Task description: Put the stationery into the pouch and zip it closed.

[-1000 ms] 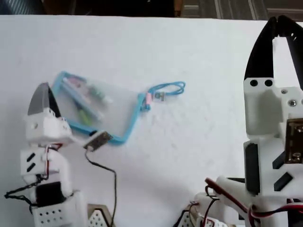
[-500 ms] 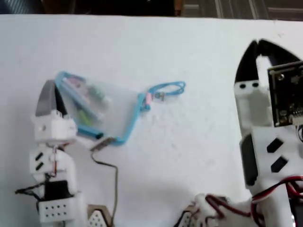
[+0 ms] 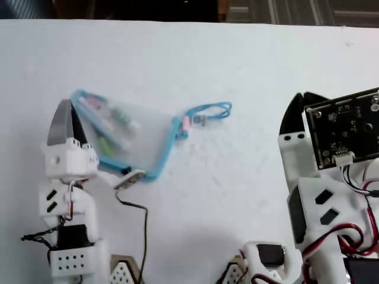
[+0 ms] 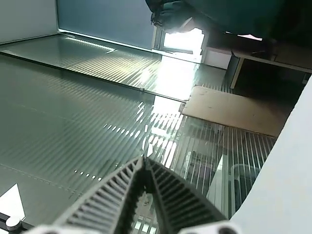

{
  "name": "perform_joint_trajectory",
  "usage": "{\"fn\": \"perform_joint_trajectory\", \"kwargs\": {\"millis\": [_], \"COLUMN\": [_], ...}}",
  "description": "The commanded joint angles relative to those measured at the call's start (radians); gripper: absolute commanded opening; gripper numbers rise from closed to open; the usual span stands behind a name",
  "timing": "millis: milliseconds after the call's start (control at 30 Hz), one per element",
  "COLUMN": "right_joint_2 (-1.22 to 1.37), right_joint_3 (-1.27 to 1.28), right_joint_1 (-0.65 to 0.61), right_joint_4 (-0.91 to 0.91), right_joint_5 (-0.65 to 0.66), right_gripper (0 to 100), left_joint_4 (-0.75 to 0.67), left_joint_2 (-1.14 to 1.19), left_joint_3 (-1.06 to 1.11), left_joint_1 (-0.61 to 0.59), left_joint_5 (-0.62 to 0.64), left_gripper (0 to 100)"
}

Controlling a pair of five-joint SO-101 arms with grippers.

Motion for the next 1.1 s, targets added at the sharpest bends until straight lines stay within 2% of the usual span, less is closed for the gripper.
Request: {"fn": "perform_joint_trajectory", "kwargs": {"millis": [0, 467, 1067], "right_joint_2": [-0.05, -0.266, -0.455], "right_joint_3": [0.089, 0.46, 0.694], "right_joint_1": [-0.005, -0.005, -0.005], "right_joint_4": [-0.101, -0.318, -0.328], "right_joint_5": [0.0, 0.0, 0.002], "right_gripper": [2.3, 2.3, 2.3], "left_joint_4": [-0.046, -0.058, -0.057], "left_joint_2": [-0.015, -0.013, -0.013], "left_joint_3": [-0.006, -0.006, -0.006], "left_joint_1": [0.042, 0.047, 0.045], "left_joint_5": [-1.591, -1.594, -1.59], "left_gripper": [2, 3, 3]}}
